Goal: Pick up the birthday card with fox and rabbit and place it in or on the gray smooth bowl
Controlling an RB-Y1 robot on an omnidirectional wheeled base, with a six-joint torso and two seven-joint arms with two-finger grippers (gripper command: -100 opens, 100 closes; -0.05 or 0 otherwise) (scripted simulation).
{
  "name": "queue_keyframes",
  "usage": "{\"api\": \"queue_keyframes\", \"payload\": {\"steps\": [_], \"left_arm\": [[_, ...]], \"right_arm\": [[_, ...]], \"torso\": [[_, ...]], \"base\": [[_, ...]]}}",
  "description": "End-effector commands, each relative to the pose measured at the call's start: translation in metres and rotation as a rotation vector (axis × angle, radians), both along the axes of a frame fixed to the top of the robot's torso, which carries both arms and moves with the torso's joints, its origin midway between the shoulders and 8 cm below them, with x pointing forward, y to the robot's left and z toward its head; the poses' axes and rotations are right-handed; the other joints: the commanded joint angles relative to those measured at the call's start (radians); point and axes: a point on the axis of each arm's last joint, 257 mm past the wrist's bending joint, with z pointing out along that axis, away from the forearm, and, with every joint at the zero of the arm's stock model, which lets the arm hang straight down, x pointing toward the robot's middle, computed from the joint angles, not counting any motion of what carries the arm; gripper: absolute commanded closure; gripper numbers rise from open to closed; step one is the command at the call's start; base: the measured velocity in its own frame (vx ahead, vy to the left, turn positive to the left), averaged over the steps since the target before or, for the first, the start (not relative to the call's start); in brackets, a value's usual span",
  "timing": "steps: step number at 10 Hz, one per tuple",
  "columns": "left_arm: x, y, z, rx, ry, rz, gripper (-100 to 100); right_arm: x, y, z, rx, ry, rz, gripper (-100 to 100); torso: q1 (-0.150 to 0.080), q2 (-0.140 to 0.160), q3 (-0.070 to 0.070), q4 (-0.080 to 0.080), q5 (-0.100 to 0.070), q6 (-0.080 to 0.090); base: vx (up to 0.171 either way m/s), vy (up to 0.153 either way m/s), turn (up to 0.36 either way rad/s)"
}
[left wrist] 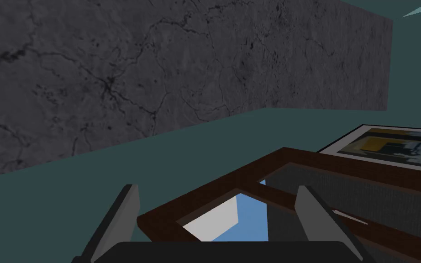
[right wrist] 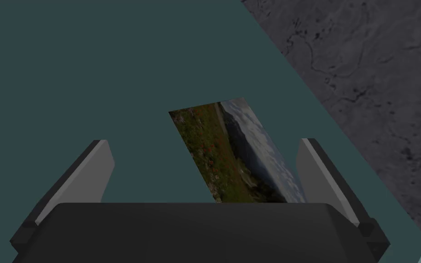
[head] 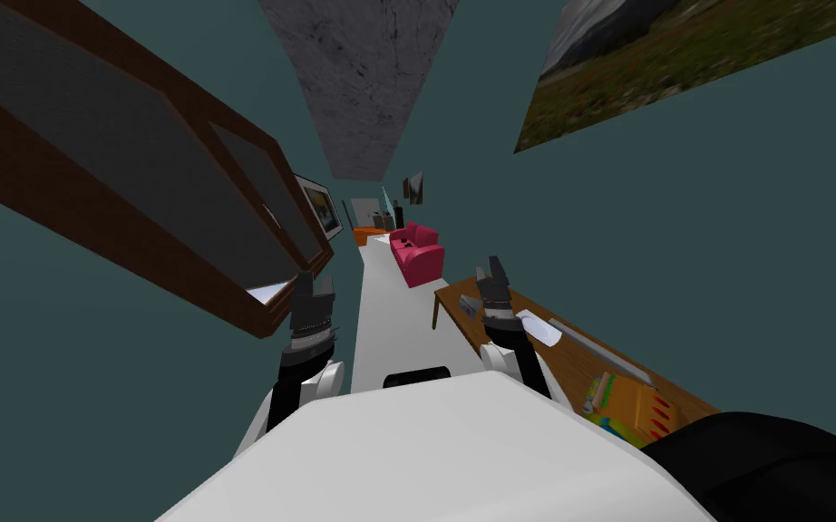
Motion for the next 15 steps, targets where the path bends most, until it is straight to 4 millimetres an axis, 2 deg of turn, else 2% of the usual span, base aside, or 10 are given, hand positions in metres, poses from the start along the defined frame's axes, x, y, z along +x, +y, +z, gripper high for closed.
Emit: {"api": "queue_keyframes", "payload": {"steps": [1, 4, 7, 10, 11, 13, 14, 15], "left_arm": [[0.0, 0.0, 0.0, 0.0, 0.0, 0.0, 0], [0.0, 0.0, 0.0, 0.0, 0.0, 0.0, 0], [0.0, 0.0, 0.0, 0.0, 0.0, 0.0, 0], [0.0, 0.0, 0.0, 0.0, 0.0, 0.0, 0], [0.0, 0.0, 0.0, 0.0, 0.0, 0.0, 0], [0.0, 0.0, 0.0, 0.0, 0.0, 0.0, 0], [0.0, 0.0, 0.0, 0.0, 0.0, 0.0, 0], [0.0, 0.0, 0.0, 0.0, 0.0, 0.0, 0]], "right_arm": [[0.006, 0.003, -0.011, -0.074, 0.037, -0.015, -100], [0.016, 0.005, -0.03, -0.188, 0.095, -0.049, -100], [0.028, 0.003, -0.059, -0.337, 0.174, -0.101, -100], [0.041, -0.007, -0.097, -0.503, 0.267, -0.161, -100], [0.041, -0.006, -0.097, -0.515, 0.268, -0.164, -100], [0.048, -0.016, -0.126, -0.636, 0.338, -0.206, -100], [0.048, -0.015, -0.127, -0.646, 0.339, -0.208, -100], [0.051, -0.022, -0.143, -0.715, 0.376, -0.23, -100]], "torso": [[0.0, 0.0, 0.0, 0.0, 0.0, 0.0], [0.006, -0.008, -0.005, -0.002, 0.001, 0.0], [0.005, -0.009, -0.005, -0.002, 0.001, 0.0], [0.008, -0.009, -0.005, -0.002, 0.002, 0.0], [0.008, -0.012, -0.007, -0.003, 0.002, 0.0], [0.003, -0.009, -0.005, -0.002, 0.001, 0.0], [0.004, -0.01, -0.006, -0.002, 0.001, 0.0], [0.004, -0.008, -0.005, -0.002, 0.001, 0.0]], "base": [[0.075, 0.053, -0.089], [0.119, 0.084, -0.095], [0.12, 0.077, -0.109], [0.147, 0.126, -0.132], [0.135, 0.074, -0.042], [0.122, 0.067, -0.111], [0.093, 0.076, -0.066], [0.07, 0.071, -0.077]]}}
